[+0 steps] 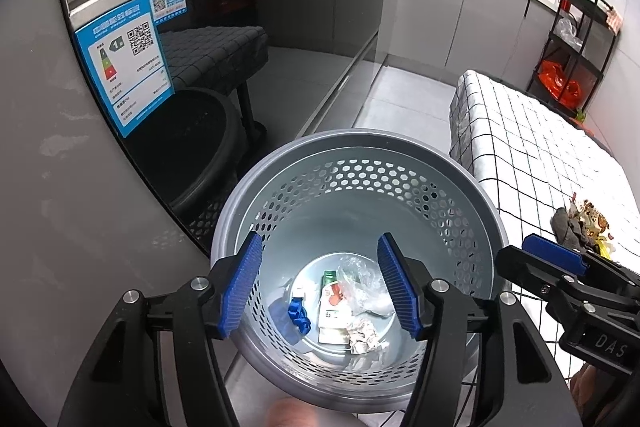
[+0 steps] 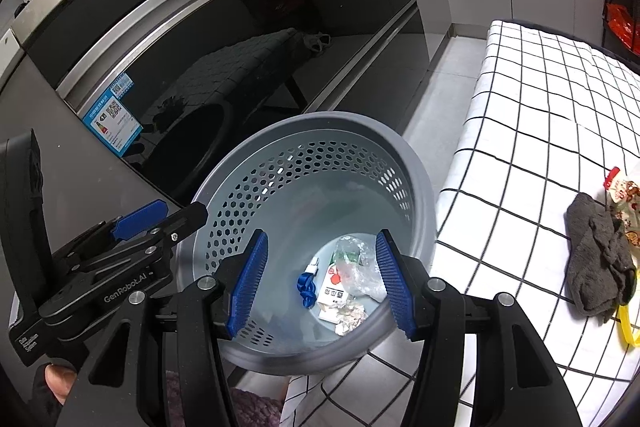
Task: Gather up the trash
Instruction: 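Open both tools to drop the clip and paper into the wastebasket, then move both tools back over the table toward the sock and yellow lid, then grasp the yellow lid rim with the right tool and lift it, then grasp the grey sock with the left tool while the right tool holds the lid, then carry the sock with the left tool over the wastebasket while the right tool carries the lid, then open both tools to drop the sock and lid into the wastebasket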
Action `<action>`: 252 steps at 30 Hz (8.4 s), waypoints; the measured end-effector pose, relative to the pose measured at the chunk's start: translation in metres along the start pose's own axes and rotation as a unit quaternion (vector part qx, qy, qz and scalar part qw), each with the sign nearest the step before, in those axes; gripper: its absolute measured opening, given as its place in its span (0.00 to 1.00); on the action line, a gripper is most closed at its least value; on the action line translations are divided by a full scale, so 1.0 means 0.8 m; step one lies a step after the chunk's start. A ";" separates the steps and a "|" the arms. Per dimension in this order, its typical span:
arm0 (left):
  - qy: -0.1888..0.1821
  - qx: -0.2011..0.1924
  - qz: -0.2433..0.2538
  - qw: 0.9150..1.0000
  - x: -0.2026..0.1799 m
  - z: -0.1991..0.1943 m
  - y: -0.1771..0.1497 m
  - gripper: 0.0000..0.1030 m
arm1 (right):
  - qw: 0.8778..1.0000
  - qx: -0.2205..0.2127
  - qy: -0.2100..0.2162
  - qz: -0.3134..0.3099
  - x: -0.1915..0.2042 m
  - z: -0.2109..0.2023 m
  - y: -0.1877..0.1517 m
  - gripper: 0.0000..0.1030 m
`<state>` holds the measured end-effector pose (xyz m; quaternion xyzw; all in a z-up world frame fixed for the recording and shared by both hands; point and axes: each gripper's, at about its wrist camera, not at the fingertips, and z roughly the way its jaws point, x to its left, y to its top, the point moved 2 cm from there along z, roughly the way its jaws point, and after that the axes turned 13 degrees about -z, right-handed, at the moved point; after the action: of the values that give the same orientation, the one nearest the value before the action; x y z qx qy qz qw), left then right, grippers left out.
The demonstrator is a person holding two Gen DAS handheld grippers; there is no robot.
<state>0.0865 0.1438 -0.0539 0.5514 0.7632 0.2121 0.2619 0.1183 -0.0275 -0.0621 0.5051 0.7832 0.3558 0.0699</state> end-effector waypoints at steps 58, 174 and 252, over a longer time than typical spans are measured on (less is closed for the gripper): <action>-0.127 0.027 0.133 0.983 -0.210 -0.016 -0.091 0.69 | 0.965 -0.045 -0.181 0.183 -0.230 -0.220 -0.179 0.62; -0.163 0.103 0.157 0.969 -0.351 0.059 -0.139 0.42 | 0.957 -0.107 -0.201 0.177 -0.249 -0.255 -0.133 0.72; 0.017 -0.020 0.006 1.000 -0.011 -0.004 -0.015 0.61 | 1.000 -0.023 0.008 0.009 0.004 0.010 0.009 0.74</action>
<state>0.0777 0.1317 -0.0573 0.5467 0.7600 0.2380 0.2587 0.1259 -0.0189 -0.0626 0.5076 0.7709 0.3782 0.0716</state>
